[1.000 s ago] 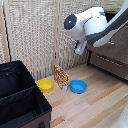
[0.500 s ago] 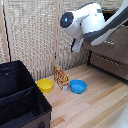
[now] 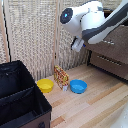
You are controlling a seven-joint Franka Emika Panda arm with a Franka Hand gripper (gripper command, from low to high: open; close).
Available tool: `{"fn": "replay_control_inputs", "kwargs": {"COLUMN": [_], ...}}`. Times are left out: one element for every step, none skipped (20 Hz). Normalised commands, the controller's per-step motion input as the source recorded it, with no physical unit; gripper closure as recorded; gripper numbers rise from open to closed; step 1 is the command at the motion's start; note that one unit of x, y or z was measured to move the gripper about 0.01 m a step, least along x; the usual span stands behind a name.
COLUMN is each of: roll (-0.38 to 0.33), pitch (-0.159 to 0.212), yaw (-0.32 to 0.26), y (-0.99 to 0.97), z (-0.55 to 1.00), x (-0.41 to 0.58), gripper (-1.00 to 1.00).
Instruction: Locate and clasp the grip of the topmost drawer. Steadily and circumspectly yank the drawer open. Discover and seize the nutrition bar using your clamp. Deposit the nutrition bar in the accessible drawer. Unclench the nutrition bar.
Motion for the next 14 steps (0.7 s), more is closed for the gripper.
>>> {"fn": "replay_control_inputs", "kwargs": {"roll": [0.234,0.249,0.259,0.272,0.28,0.289,0.296,0.298,0.301,0.301,0.301,0.301,0.3,0.299], "pitch": [0.044,0.054,0.062,0.069,0.074,0.079,0.086,0.087,0.089,0.09,0.089,0.089,0.087,0.086], "yaw": [-0.244,-0.225,-0.213,-0.203,-0.195,-0.185,-0.178,-0.176,-0.171,-0.17,-0.17,-0.17,-0.17,-0.17], "y": [0.11,0.14,0.16,0.19,0.2,0.22,0.24,0.24,0.25,0.26,0.26,0.26,0.26,0.26], "z": [0.24,0.21,0.18,0.16,0.14,0.12,0.1,0.09,0.09,0.09,0.09,0.09,0.09,0.09], "x": [0.226,0.271,0.297,0.314,0.331,0.346,0.36,0.366,0.374,0.377,0.377,0.377,0.38,0.38], "gripper": [-1.0,-1.0,-1.0,-1.0,-1.0,-1.0,-1.0,-1.0,-1.0,-1.0,-1.0,-1.0,-1.0,-1.0]}}
